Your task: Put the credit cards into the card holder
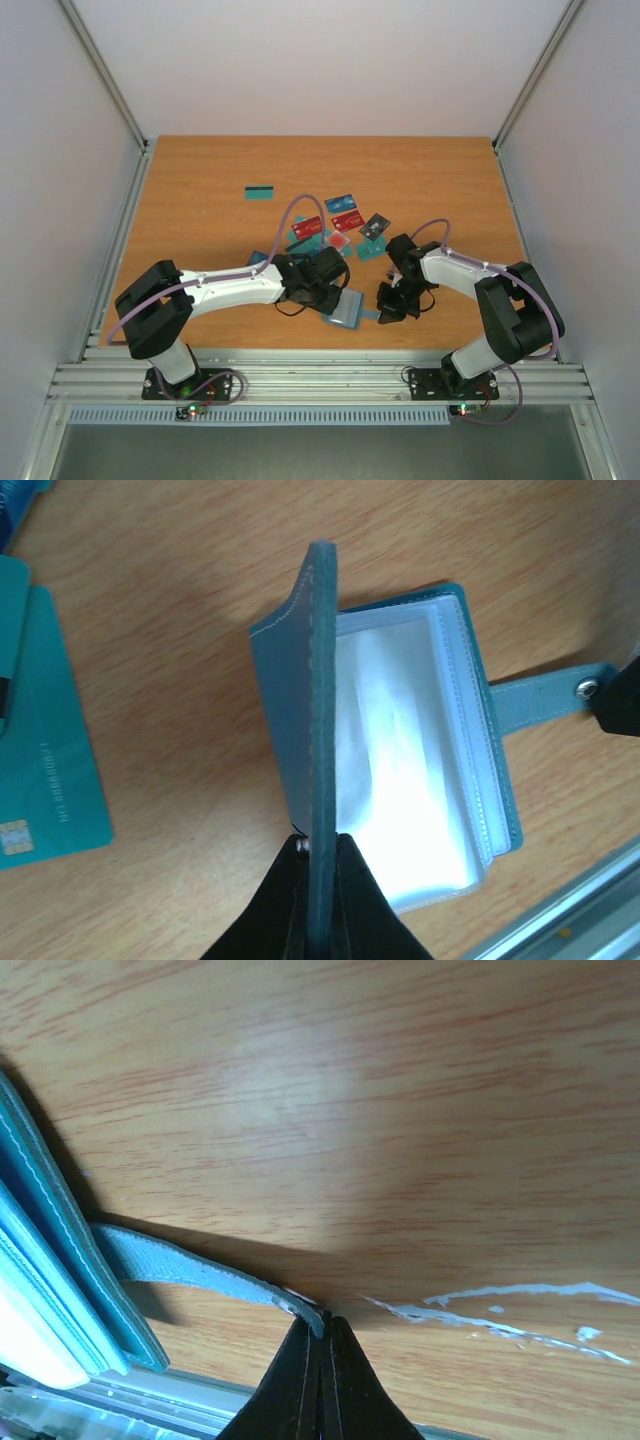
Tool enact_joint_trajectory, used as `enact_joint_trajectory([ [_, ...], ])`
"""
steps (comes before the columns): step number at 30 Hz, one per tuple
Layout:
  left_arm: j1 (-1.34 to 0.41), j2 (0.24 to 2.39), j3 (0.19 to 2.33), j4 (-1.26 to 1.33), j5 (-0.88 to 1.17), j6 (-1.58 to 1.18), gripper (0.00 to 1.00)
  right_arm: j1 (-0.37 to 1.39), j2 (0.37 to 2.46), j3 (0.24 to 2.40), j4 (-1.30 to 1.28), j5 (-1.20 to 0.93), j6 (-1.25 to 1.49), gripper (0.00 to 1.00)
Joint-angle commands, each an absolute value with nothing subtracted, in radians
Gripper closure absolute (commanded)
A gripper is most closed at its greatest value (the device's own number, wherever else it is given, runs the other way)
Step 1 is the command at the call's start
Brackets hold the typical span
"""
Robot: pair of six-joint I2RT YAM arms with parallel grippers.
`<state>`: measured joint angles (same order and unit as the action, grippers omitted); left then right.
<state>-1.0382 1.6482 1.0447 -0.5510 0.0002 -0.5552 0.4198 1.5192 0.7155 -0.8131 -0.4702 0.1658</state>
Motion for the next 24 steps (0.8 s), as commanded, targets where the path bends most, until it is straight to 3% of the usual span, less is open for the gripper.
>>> enact_joint_trajectory([
  [1,-1.028,1.621,1.023,-0.461,0.115,-0.607,1.0,0.403,1.514,0.738,-0.856,-0.42,0.164,0.99],
  [24,-0.915,1.633,0.84,-0.25,0.3,-0.803,1.0,0.323,1.499,0.71,-0.883,-0.361,0.16,0.99],
])
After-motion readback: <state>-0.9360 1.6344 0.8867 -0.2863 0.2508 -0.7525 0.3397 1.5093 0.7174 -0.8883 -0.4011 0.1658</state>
